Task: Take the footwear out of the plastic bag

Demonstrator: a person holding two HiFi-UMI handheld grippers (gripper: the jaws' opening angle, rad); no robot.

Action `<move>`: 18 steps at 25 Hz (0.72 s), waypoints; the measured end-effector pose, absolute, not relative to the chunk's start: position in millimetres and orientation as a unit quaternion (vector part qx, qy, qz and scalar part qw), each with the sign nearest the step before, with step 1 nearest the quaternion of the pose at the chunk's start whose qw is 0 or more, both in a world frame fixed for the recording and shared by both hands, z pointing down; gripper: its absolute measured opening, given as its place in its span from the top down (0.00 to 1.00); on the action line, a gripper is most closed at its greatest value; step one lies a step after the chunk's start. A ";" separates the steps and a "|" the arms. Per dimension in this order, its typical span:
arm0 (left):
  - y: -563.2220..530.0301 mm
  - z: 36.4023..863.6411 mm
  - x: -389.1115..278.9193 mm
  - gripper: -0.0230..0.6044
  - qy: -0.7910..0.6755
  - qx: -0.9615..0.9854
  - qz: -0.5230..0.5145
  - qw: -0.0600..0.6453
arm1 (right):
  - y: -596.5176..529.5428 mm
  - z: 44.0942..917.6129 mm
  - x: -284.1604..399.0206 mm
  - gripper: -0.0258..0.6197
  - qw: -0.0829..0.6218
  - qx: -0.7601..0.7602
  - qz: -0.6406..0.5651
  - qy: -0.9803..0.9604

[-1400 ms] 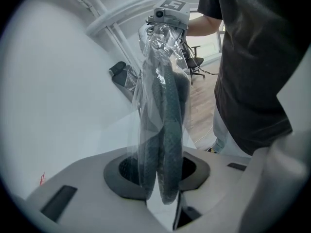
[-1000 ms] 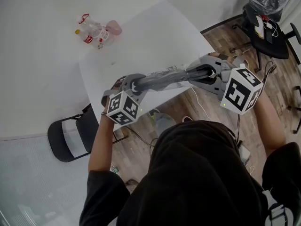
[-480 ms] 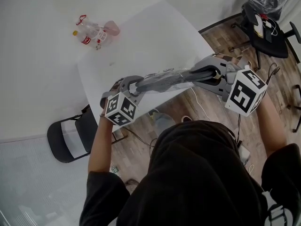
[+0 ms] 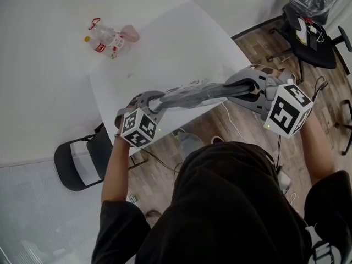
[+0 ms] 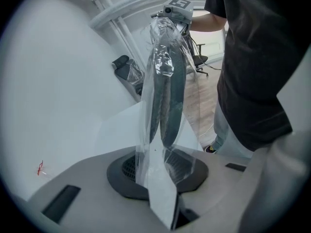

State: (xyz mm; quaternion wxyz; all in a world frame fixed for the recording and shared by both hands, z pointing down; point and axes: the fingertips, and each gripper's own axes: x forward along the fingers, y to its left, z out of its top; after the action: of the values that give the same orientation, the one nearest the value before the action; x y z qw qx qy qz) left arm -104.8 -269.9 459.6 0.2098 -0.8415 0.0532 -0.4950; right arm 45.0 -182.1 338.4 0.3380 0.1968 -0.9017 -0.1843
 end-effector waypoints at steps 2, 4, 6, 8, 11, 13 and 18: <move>-271.5 463.5 -114.1 0.85 0.061 -0.838 -0.499 0.211 | -181.7 338.2 47.1 0.84 0.339 0.200 -0.181 -0.901; -271.6 463.5 -121.3 0.87 0.068 -0.842 -0.496 0.201 | -182.0 337.1 46.4 0.84 0.335 0.199 -0.178 -0.904; -273.9 461.9 -122.4 0.88 0.075 -0.846 -0.490 0.197 | -183.0 334.6 44.4 0.84 0.328 0.197 -0.179 -0.906; -275.2 461.7 -122.2 0.89 0.078 -0.848 -0.487 0.197 | -183.4 333.9 43.1 0.84 0.326 0.198 -0.179 -0.907; -273.6 461.7 -122.9 0.91 0.083 -0.851 -0.481 0.192 | -182.2 333.0 42.1 0.84 0.322 0.198 -0.179 -0.908; -272.0 461.8 -122.6 0.92 0.087 -0.854 -0.477 0.188 | -180.6 331.8 42.9 0.84 0.318 0.197 -0.180 -0.910; -270.8 461.1 -124.6 0.93 0.096 -0.855 -0.476 0.185 | -177.0 327.5 45.9 0.84 0.307 0.199 -0.180 -0.913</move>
State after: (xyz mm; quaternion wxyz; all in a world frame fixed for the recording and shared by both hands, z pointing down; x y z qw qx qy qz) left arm -124.6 -270.8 461.1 0.1846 -0.8546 0.0957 -0.4758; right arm 45.9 -177.0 327.5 0.3073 0.1987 -0.9130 -0.1804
